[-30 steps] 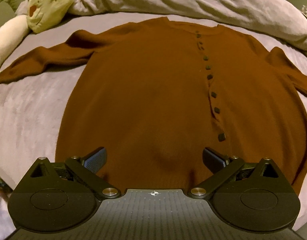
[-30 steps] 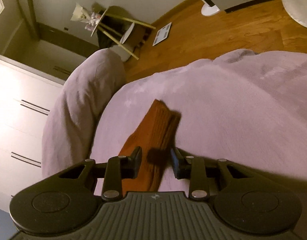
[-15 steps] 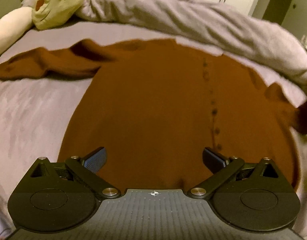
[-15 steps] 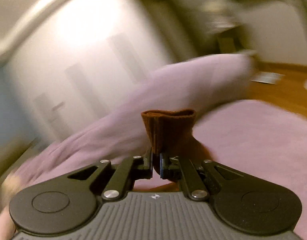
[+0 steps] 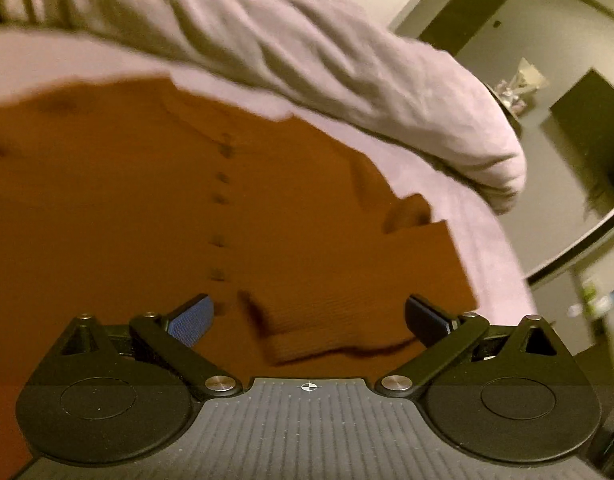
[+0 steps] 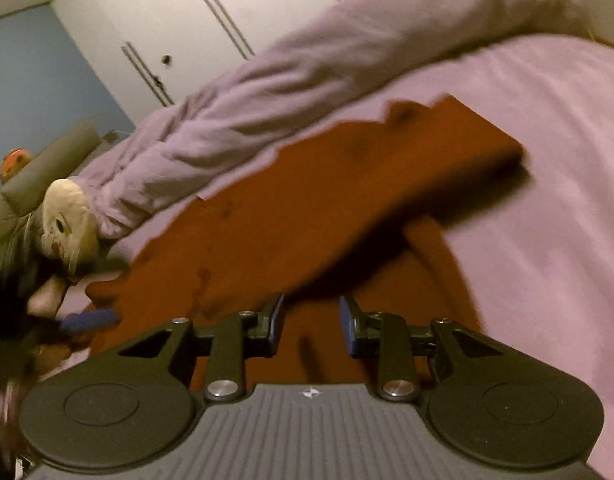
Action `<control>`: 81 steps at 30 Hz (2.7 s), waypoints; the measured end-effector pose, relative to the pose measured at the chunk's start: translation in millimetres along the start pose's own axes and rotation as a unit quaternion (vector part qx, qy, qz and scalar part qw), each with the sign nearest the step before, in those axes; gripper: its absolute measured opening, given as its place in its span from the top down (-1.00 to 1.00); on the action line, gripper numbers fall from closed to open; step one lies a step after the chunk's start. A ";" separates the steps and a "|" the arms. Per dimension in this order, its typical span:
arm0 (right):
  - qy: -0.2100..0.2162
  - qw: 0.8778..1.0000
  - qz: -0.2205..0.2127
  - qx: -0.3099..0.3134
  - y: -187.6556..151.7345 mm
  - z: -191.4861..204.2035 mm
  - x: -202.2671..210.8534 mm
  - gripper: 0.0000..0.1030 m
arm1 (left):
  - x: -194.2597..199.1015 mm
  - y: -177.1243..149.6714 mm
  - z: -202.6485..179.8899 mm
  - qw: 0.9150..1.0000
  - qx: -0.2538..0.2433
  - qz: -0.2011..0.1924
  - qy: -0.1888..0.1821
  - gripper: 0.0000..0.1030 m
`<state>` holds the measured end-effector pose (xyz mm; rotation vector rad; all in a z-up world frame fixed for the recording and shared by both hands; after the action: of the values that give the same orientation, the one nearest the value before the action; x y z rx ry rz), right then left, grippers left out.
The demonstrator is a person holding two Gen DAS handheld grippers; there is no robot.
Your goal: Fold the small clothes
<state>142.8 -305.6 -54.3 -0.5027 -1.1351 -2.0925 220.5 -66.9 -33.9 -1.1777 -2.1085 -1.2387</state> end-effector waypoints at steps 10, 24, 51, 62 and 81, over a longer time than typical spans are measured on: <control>0.023 0.997 0.001 -0.074 -28.3 -50.9 26.5 0.41 | -48.3 -8.9 13.6 0.995 0.082 0.047 -0.030 -0.75; 0.019 0.997 0.001 -0.075 -24.5 -43.9 21.6 0.39 | -39.0 23.2 7.7 0.999 0.026 0.039 -0.018 0.79; 0.029 0.988 -0.007 -0.151 49.8 -18.4 -51.9 0.07 | 17.2 84.3 157.9 0.986 0.004 -0.024 0.165 0.78; -0.030 0.994 -0.010 -0.106 58.9 -5.7 -90.4 0.78 | 23.5 98.9 175.8 0.983 -0.011 -0.042 0.179 0.77; -0.046 0.998 -0.009 -0.045 48.6 5.8 -67.9 0.57 | 50.7 88.3 198.6 0.984 0.044 -0.060 0.161 0.16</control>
<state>224.8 -292.5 -65.3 -0.6399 -1.1027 -2.1624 277.4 147.8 -56.2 -0.7638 -1.9898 -1.2779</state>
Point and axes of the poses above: each gripper's, at about its wrist camera, not at the fingertips, and x roughly against the way its jaws point, z to its left, y to its top, the point moved 3 cm from there along -x, roughly the way its jaws point, and after that the axes turned 2 degrees about -x, right-handed, at the moved point
